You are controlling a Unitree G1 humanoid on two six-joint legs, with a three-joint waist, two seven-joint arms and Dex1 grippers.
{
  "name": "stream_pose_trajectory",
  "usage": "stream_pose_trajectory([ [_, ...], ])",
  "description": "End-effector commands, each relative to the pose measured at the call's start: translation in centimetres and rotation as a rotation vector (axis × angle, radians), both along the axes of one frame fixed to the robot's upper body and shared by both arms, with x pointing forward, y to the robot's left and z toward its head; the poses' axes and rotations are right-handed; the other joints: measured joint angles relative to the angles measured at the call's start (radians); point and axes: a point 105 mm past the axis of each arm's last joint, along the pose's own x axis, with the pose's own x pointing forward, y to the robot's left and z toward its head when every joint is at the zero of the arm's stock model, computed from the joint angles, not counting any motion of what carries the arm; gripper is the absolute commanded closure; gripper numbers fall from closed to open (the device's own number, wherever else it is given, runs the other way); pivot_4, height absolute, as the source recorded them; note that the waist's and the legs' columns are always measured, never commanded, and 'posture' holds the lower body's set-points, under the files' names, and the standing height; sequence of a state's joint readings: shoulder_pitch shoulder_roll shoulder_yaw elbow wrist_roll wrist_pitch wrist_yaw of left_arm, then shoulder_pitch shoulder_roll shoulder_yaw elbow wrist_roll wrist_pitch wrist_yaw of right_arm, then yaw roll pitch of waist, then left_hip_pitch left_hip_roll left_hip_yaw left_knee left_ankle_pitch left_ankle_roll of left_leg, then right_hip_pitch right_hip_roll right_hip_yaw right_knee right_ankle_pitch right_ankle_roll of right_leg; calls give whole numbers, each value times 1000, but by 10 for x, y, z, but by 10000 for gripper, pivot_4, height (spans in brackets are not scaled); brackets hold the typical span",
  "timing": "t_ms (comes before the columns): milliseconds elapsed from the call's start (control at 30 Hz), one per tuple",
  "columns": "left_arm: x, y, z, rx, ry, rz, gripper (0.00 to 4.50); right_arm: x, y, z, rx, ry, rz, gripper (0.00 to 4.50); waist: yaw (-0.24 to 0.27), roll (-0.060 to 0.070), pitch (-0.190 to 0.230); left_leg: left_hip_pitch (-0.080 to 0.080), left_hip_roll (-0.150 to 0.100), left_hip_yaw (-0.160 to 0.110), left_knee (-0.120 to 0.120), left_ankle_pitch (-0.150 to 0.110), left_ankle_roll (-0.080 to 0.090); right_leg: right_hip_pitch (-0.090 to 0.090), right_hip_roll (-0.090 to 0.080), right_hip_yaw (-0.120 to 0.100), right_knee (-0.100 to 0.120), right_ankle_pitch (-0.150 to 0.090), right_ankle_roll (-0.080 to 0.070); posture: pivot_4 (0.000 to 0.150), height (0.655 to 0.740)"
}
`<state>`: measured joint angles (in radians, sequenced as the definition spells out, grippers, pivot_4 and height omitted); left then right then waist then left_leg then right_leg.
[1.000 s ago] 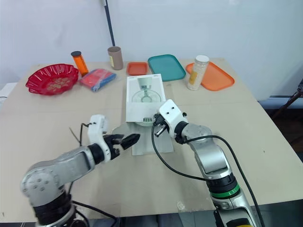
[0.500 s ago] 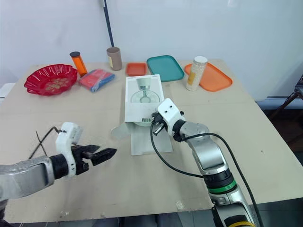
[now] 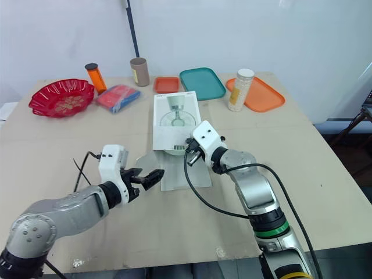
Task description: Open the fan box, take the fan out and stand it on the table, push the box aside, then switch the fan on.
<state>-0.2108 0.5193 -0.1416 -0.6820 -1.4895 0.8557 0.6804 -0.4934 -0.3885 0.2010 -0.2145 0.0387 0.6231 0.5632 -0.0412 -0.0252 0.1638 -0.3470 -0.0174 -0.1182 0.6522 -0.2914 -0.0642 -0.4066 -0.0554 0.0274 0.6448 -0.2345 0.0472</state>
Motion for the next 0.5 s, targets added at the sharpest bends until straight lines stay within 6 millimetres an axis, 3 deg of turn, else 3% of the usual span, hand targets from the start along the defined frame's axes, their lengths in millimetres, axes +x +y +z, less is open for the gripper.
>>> stream_pose_trajectory([
  [33,11,-11,7,-111,-52,11,263,-5,5,-21,-25,75,12,45000,1,0,0,0,0,0,0,0,0,0,0,0,0,0,0,1500,7400],
  [233,15,-31,7,-397,-11,-10,263,-6,4,-21,-33,76,8,45000,2,0,0,0,0,0,0,0,0,0,0,0,-1,0,0,1500,7400],
  [500,26,-38,-8,-472,21,20,263,-8,3,-19,-36,76,4,45000,3,0,0,-1,0,0,0,0,1,0,0,0,-1,0,1,1500,7400],
])
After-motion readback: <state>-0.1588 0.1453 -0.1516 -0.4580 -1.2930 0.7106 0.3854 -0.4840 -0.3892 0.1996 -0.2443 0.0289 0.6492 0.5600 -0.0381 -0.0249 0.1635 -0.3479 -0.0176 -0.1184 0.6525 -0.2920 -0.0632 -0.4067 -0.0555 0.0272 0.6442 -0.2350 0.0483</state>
